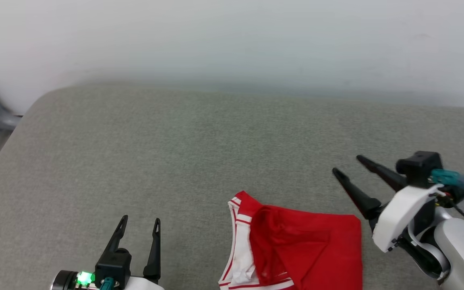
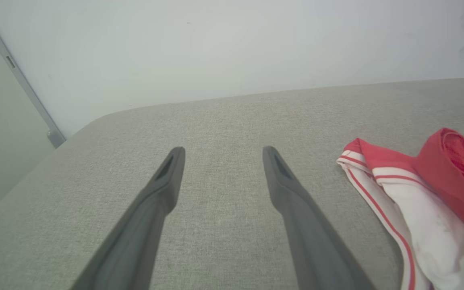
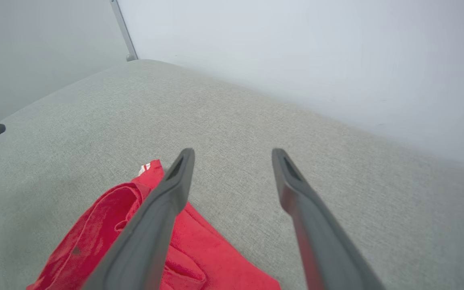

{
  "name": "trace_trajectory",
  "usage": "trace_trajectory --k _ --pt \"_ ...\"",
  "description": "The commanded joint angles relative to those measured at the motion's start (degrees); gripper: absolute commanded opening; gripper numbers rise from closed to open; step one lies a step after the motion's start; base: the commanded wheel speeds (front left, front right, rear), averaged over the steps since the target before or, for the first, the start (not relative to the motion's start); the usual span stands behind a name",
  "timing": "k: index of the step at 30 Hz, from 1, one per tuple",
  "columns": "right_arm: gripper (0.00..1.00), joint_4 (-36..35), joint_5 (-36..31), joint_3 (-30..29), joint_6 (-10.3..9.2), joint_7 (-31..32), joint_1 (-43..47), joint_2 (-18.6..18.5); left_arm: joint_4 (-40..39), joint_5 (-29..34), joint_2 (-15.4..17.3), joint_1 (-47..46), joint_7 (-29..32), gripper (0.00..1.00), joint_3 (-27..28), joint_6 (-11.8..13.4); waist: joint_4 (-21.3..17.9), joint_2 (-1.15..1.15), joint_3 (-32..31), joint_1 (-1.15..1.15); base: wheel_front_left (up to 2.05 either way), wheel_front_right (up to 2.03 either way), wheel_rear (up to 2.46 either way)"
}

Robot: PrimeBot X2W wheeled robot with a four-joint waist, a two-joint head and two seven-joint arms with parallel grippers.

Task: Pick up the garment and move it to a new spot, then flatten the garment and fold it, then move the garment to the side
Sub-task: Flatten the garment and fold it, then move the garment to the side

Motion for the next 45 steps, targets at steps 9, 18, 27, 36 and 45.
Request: trace_trajectory --k 9,18,27,36,45 --pt "1.00 -3.85 -18.82 -18.88 -0.04 -13.37 12.55 8.05 -0.47 0.47 0.43 1.28 -0.15 1.00 0.41 0.16 -4.06 0.00 -2.50 0.00 0.00 0.00 0.00" --pt "1.00 -9.31 -28.23 -28.78 -0.06 -17.68 21.11 15.81 -1.32 0.47 0.93 2.63 -0.15 1.00 1.12 0.78 -4.73 0.00 -3.27 0.00 0.00 0.00 0.00" --pt "1.00 -12.66 -30.90 -33.51 -0.04 -17.97 29.07 22.02 -2.79 0.53 1.08 3.67 -0.15 1.00 1.12 0.97 -4.40 0.00 -3.81 0.00 0.00 0.00 0.00" --pt "1.00 -13.90 -31.22 -35.43 -0.04 -18.00 33.71 24.66 -3.98 0.29 0.86 4.56 -0.15 1.00 1.16 1.11 -3.93 0.00 -4.57 0.00 0.00 0.00 0.00" --pt "1.00 -12.98 -31.60 -35.39 -0.04 -18.00 34.52 25.23 -4.13 0.03 0.67 4.42 -0.15 1.00 1.02 0.87 -3.47 0.00 -5.02 0.00 0.00 0.00 0.00"
